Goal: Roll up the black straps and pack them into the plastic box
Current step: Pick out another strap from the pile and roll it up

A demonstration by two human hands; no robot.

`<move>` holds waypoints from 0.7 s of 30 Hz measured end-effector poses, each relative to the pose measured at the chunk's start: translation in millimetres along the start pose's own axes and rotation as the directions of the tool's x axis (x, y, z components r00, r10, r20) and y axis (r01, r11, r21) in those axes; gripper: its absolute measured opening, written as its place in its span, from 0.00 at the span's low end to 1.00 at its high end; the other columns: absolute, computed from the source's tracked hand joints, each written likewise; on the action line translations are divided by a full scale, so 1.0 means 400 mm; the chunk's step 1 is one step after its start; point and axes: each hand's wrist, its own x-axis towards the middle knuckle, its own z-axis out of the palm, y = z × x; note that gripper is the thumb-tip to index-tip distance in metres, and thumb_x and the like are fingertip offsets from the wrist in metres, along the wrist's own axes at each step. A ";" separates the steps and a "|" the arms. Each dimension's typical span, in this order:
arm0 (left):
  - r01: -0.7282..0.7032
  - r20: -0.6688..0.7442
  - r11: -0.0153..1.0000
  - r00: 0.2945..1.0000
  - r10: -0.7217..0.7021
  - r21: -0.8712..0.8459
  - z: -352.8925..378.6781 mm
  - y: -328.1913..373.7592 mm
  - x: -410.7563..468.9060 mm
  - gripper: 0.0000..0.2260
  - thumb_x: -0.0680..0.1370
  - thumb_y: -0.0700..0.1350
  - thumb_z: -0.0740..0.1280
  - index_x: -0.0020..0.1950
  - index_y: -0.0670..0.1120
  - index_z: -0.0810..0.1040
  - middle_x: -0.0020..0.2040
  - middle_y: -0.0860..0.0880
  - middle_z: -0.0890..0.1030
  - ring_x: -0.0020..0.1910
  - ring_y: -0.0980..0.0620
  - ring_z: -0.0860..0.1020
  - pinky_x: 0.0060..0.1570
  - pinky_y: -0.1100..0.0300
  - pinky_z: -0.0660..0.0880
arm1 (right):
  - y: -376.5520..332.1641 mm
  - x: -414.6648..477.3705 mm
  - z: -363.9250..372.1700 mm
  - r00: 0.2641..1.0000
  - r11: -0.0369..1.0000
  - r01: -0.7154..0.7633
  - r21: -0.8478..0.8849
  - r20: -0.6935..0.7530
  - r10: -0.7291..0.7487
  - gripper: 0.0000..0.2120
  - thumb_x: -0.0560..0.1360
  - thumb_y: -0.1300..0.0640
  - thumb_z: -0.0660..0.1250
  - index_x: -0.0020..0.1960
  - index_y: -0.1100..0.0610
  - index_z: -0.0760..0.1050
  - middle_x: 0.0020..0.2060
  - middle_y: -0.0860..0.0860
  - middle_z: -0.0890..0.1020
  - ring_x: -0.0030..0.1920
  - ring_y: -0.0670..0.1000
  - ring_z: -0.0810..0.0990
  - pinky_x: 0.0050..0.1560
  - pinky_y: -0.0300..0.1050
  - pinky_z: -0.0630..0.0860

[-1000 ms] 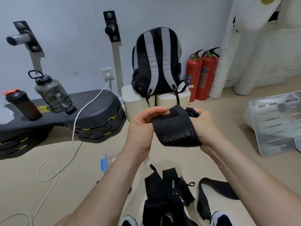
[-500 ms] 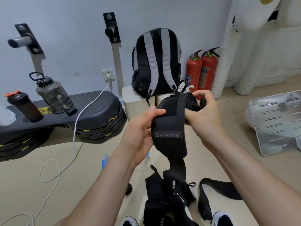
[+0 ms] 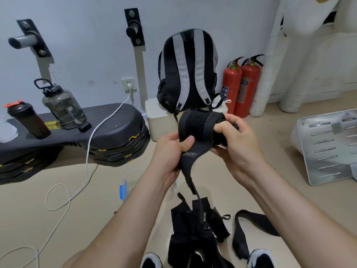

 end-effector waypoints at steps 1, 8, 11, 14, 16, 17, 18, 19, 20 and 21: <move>-0.017 -0.005 1.000 1.000 0.017 -0.001 0.000 0.003 -0.002 0.08 0.80 0.30 0.62 0.51 0.37 0.79 0.35 0.47 0.84 0.29 0.55 0.81 0.29 0.65 0.76 | 0.000 0.001 -0.003 0.999 1.000 -0.007 -0.001 0.033 0.007 0.14 0.74 0.66 0.65 0.59 0.60 0.77 0.48 0.58 0.83 0.42 0.49 0.82 0.42 0.47 0.82; -0.167 -0.045 0.976 0.984 0.175 0.143 -0.030 0.011 0.007 0.14 0.77 0.28 0.64 0.59 0.39 0.80 0.49 0.45 0.87 0.45 0.47 0.86 0.43 0.57 0.81 | -0.028 0.005 -0.022 0.964 0.997 -0.081 0.013 0.253 0.075 0.22 0.72 0.53 0.69 0.61 0.65 0.76 0.53 0.58 0.83 0.51 0.53 0.83 0.55 0.51 0.82; -0.206 -0.025 0.952 0.976 0.217 0.226 -0.026 0.005 -0.003 0.14 0.77 0.30 0.67 0.59 0.43 0.81 0.48 0.45 0.87 0.48 0.45 0.85 0.50 0.50 0.81 | -0.016 -0.001 -0.010 0.991 0.984 -0.019 -0.178 0.126 0.042 0.24 0.67 0.54 0.79 0.58 0.58 0.73 0.51 0.57 0.84 0.46 0.51 0.87 0.45 0.46 0.83; -0.273 0.033 0.948 0.962 0.272 0.162 -0.032 0.022 -0.007 0.19 0.72 0.36 0.74 0.63 0.44 0.79 0.49 0.44 0.87 0.49 0.45 0.85 0.50 0.52 0.81 | -0.020 -0.011 -0.002 0.992 0.997 -0.035 -0.066 0.118 0.043 0.24 0.68 0.53 0.76 0.60 0.61 0.75 0.49 0.57 0.86 0.47 0.54 0.87 0.48 0.51 0.83; -0.285 0.124 0.953 0.954 0.273 0.100 -0.056 0.039 -0.001 0.30 0.66 0.38 0.78 0.67 0.46 0.76 0.48 0.42 0.86 0.48 0.43 0.85 0.49 0.52 0.81 | -0.030 -0.016 0.002 0.985 0.998 -0.056 0.000 0.161 0.055 0.23 0.71 0.50 0.73 0.61 0.63 0.77 0.51 0.58 0.86 0.50 0.55 0.86 0.50 0.52 0.83; -0.280 0.173 0.953 0.951 0.258 0.117 -0.067 0.045 0.002 0.35 0.64 0.38 0.79 0.70 0.48 0.73 0.47 0.41 0.86 0.48 0.42 0.85 0.50 0.52 0.81 | -0.032 -0.016 0.001 0.983 0.998 -0.063 0.012 0.173 0.060 0.20 0.73 0.50 0.71 0.60 0.62 0.79 0.52 0.58 0.86 0.51 0.55 0.86 0.50 0.52 0.82; -0.275 0.214 0.948 0.947 0.238 0.158 -0.075 0.047 0.005 0.37 0.63 0.37 0.79 0.71 0.49 0.72 0.47 0.41 0.86 0.48 0.42 0.85 0.51 0.52 0.81 | -0.032 -0.016 0.000 0.981 0.997 -0.070 0.022 0.182 0.065 0.16 0.75 0.50 0.69 0.57 0.61 0.81 0.52 0.58 0.86 0.51 0.55 0.86 0.50 0.52 0.82; -0.277 0.248 0.939 0.942 0.224 0.202 -0.078 0.048 0.003 0.37 0.63 0.37 0.78 0.71 0.49 0.72 0.47 0.42 0.86 0.48 0.44 0.85 0.51 0.52 0.81 | -0.031 -0.016 0.000 0.978 0.997 -0.078 0.031 0.195 0.070 0.13 0.76 0.50 0.68 0.53 0.58 0.82 0.51 0.57 0.86 0.51 0.54 0.86 0.49 0.51 0.82; -0.293 0.272 0.927 0.935 0.227 0.234 -0.079 0.046 0.002 0.33 0.64 0.37 0.77 0.68 0.47 0.75 0.47 0.44 0.86 0.49 0.46 0.85 0.50 0.54 0.81 | -0.032 -0.017 0.002 0.975 0.996 -0.087 0.037 0.209 0.078 0.11 0.77 0.50 0.67 0.49 0.56 0.84 0.50 0.56 0.86 0.50 0.53 0.86 0.48 0.50 0.82; -0.312 0.282 0.916 0.929 0.238 0.253 -0.078 0.047 0.000 0.26 0.65 0.37 0.76 0.63 0.46 0.78 0.48 0.46 0.86 0.48 0.48 0.85 0.47 0.57 0.81 | -0.033 -0.018 0.004 0.972 0.995 -0.094 0.031 0.217 0.085 0.11 0.77 0.49 0.66 0.47 0.55 0.84 0.48 0.55 0.87 0.48 0.52 0.86 0.47 0.50 0.82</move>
